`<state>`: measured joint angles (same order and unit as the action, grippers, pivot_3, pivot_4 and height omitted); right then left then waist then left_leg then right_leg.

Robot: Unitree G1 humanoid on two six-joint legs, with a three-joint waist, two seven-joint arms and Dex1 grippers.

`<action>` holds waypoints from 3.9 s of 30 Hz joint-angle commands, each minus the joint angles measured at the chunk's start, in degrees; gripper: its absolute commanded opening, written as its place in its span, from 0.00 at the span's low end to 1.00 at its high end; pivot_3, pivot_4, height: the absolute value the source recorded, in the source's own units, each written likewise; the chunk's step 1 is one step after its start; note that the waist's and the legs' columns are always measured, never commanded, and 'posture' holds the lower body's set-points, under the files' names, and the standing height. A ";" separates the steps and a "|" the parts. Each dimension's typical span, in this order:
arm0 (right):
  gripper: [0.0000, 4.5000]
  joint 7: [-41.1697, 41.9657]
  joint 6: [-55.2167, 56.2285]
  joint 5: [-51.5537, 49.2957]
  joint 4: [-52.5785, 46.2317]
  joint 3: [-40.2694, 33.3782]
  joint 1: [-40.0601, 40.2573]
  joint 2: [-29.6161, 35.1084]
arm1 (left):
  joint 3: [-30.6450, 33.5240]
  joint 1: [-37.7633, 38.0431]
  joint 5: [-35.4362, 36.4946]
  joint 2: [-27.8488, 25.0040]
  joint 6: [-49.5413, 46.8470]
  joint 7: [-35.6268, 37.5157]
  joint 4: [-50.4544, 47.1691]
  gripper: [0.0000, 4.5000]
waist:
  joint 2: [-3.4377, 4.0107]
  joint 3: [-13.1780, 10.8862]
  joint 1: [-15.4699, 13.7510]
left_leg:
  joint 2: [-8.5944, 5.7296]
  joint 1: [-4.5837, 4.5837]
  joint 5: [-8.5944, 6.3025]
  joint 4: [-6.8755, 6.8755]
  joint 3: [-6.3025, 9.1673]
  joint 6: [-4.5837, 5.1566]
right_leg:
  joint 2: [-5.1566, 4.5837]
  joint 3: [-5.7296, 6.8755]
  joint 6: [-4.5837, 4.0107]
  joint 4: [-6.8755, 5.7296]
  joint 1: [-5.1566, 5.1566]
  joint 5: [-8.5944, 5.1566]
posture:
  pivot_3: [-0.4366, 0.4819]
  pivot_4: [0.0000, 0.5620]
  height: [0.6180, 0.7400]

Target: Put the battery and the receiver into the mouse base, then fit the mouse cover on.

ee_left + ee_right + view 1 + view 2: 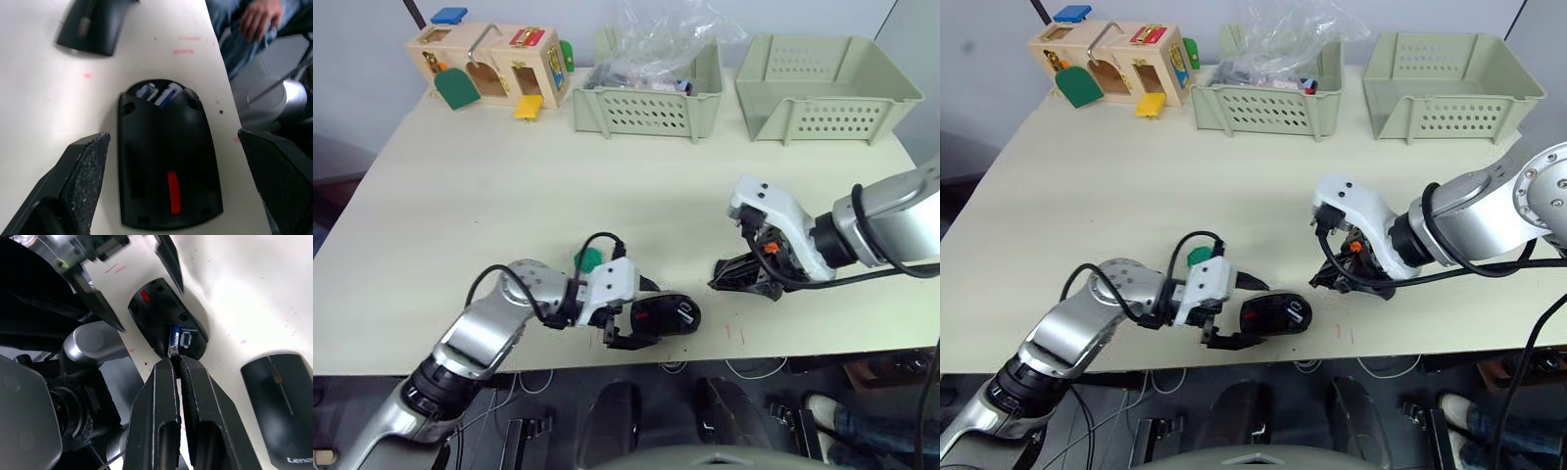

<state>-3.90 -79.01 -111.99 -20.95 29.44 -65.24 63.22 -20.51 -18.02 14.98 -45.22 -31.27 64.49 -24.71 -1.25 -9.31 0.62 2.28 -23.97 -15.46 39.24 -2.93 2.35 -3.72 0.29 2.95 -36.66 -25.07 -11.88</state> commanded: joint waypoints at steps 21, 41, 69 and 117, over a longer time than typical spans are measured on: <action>0.00 -0.24 4.06 -1.01 -1.29 2.43 -0.13 0.43 | -3.45 0.43 -7.16 3.40 5.41 -2.47 3.84 0.64 | 0.01 0.00 -0.11 | 0.02 0.00 0.00 0.00 0.00 0.00 | 0.00 0.00 -0.01 -0.04 -0.03 -0.01 | 0.48 0.27 1.00; 0.00 -18.61 3.21 -1.01 9.71 11.71 -1.53 -12.09 | -4.45 0.23 -10.81 5.74 15.20 -1.18 17.64 0.64 | 0.15 0.15 -1.40 | -0.02 0.16 0.01 0.08 -0.01 0.01 | -0.11 0.01 -0.07 -0.08 0.14 -0.04 | 0.48 0.27 1.00; 0.00 -18.22 2.98 -1.01 9.89 12.33 -0.82 -14.01 | -7.87 -9.54 -9.47 3.44 -13.64 -3.94 0.17 0.64 | 0.16 0.13 0.08 | 0.01 0.09 0.01 0.03 0.10 0.01 | 0.03 0.09 -0.01 -0.07 0.10 -0.01 | 0.48 0.27 1.00; 0.00 -26.85 3.18 -1.01 8.82 14.32 1.72 -18.40 | -6.17 -1.21 -9.67 2.96 -3.41 -5.89 4.35 0.64 | 0.16 0.13 0.13 | 0.02 0.11 0.01 0.01 0.10 0.01 | 0.03 0.09 -0.02 -0.07 0.11 -0.01 | 0.48 0.27 1.00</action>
<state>-30.50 -75.97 -112.22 -11.25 44.24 -62.77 44.76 -25.33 -20.60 7.00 -41.24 -33.81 58.80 -22.00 -1.09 -9.18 0.75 2.31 -23.86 -15.45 39.25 -2.84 2.36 -3.69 0.38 2.94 -36.73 -24.96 -11.90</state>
